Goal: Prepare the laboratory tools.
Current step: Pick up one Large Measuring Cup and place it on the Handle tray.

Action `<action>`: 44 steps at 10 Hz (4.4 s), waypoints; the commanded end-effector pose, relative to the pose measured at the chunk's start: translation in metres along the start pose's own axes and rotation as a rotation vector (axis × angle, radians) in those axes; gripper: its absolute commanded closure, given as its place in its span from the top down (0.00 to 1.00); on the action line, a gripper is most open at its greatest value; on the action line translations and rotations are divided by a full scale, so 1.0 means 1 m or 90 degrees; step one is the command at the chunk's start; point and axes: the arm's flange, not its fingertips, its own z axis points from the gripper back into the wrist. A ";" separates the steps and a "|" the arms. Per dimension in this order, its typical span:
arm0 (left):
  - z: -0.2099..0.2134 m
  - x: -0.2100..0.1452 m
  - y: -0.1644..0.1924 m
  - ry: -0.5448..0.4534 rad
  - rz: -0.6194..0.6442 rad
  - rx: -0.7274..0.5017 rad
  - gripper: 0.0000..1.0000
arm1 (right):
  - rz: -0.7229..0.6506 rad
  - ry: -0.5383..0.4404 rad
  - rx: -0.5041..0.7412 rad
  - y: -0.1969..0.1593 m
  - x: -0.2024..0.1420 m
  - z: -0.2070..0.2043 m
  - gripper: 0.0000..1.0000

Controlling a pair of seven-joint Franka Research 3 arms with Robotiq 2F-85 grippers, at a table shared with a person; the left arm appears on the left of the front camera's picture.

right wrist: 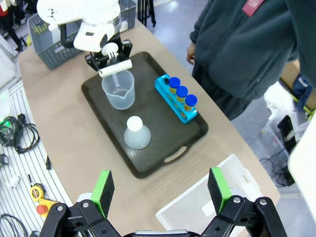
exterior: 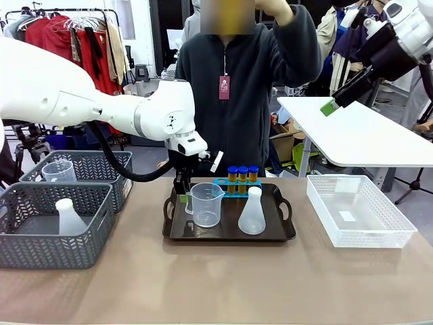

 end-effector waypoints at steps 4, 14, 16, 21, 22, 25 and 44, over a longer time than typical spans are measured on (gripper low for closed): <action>0.022 -0.017 -0.005 -0.012 0.032 0.021 1.00 | 0.000 -0.007 0.008 0.000 0.000 0.001 1.00; 0.088 -0.046 -0.043 -0.110 0.068 0.032 1.00 | 0.000 -0.007 0.008 0.000 0.000 0.001 1.00; 0.091 -0.048 -0.041 -0.128 0.077 0.025 1.00 | 0.000 -0.007 0.008 0.000 0.000 0.001 1.00; 0.094 -0.038 -0.033 -0.109 0.086 0.035 1.00 | 0.000 -0.007 0.008 0.000 0.000 0.001 1.00; 0.094 -0.038 -0.033 -0.109 0.086 0.035 1.00 | 0.000 -0.007 0.008 0.000 0.000 0.001 1.00; 0.093 -0.035 -0.034 -0.116 0.086 0.028 1.00 | 0.000 -0.007 0.008 0.000 0.000 0.001 1.00; 0.271 -0.120 -0.077 -0.429 0.178 0.142 1.00 | 0.000 -0.007 0.008 0.000 0.000 0.001 1.00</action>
